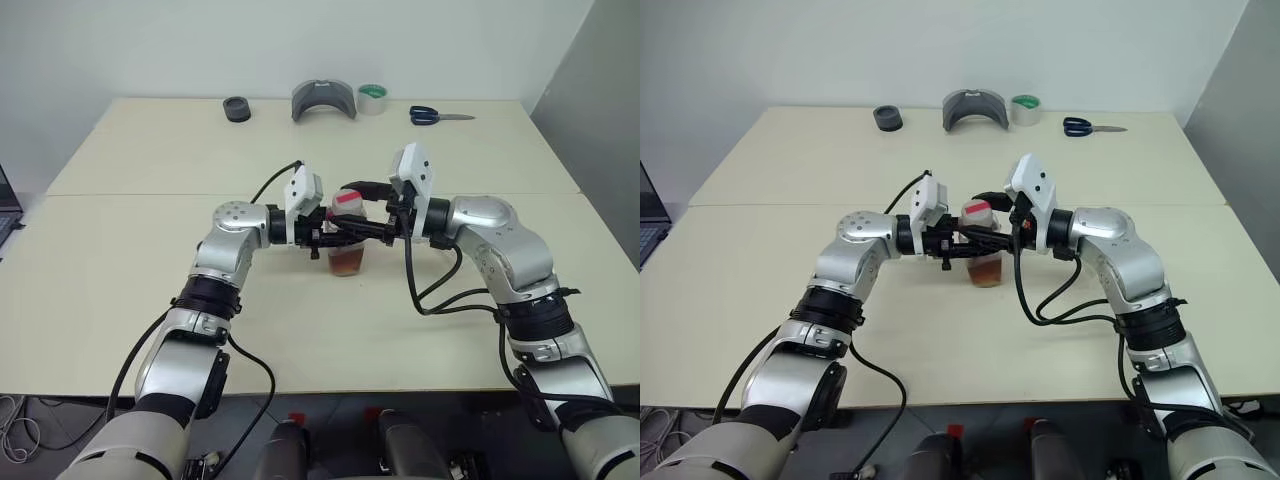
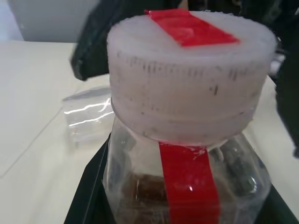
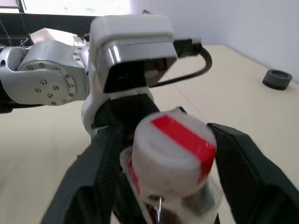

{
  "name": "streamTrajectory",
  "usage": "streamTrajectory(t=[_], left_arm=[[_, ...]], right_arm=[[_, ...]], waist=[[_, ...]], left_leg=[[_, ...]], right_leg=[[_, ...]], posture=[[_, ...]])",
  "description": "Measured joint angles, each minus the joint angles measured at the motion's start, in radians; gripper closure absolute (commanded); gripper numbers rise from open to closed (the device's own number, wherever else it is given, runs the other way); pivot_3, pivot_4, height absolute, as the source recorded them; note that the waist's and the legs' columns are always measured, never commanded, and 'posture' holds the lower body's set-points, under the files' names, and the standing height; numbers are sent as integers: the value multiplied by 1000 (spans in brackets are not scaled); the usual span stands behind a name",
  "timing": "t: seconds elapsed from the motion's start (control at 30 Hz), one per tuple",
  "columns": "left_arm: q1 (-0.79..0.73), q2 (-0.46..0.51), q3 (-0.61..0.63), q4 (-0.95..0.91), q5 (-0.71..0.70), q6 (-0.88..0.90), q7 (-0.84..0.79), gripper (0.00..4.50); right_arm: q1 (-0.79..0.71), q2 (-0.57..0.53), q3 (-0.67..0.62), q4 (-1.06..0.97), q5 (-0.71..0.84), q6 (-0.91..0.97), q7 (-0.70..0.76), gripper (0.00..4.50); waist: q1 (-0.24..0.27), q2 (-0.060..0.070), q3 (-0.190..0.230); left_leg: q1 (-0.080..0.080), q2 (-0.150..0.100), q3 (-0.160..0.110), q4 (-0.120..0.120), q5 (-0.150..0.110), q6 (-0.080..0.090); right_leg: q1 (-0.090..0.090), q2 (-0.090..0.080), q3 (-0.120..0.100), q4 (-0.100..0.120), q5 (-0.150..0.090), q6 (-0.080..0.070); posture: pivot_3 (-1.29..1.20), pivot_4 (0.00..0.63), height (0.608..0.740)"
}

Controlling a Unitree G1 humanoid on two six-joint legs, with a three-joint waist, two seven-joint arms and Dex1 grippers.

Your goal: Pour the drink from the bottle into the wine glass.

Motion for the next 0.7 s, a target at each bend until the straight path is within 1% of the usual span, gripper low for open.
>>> streamTrajectory(t=[0.03,0.17,0.23,0.27,0.33,0.43,0.5,0.57,0.7], left_arm=[[0,1,2,0,0,0,7,2756],[1,11,9,1,1,-2,19,2756],[1,11,13,1,1,-2,29,2756],[1,10,13,1,1,-2,30,2756],[1,6,12,1,1,-2,30,2756],[0,5,11,2,1,-2,28,2756],[-1,1,11,14,1,-2,28,2756],[-1,0,11,21,2,-3,27,2756],[-4,-3,11,40,3,-12,24,2756]], right_arm=[[19,-4,-12,-33,1,11,-17,14],[135,-6,-51,-288,6,93,-147,0],[212,45,-35,-409,-43,123,-272,0],[231,73,-17,-429,-68,132,-321,0],[243,120,33,-451,-137,143,-420,0],[241,210,63,-444,-224,151,-561,0],[217,257,79,-415,-265,151,-623,0],[200,286,80,-398,-287,151,-659,0],[174,321,88,-384,-300,170,-684,0]], waist=[[1,0,0],[3,0,0],[5,0,0],[3,0,0],[-1,0,0],[-2,0,0],[-1,0,0],[0,0,0],[0,0,0]], left_leg=[[0,0,0,0,0,0],[-1,0,-1,0,0,0],[-1,0,-1,0,0,0],[0,0,-1,0,0,0],[1,0,0,0,0,0],[1,1,0,0,0,0],[1,0,0,0,0,-1],[0,0,0,0,0,-1],[0,0,0,0,0,0]], right_leg=[[0,0,0,0,0,0],[0,0,-1,-1,0,0],[0,0,0,0,0,0],[0,0,0,0,0,0],[0,1,1,1,0,0],[0,2,1,1,0,0],[0,2,1,1,0,0],[0,1,1,0,0,0],[0,1,1,0,0,0]], posture=[[0,150,740],[0,150,740],[0,150,740],[0,150,740],[0,150,740],[0,150,740],[0,150,740],[0,150,740],[0,150,740]])
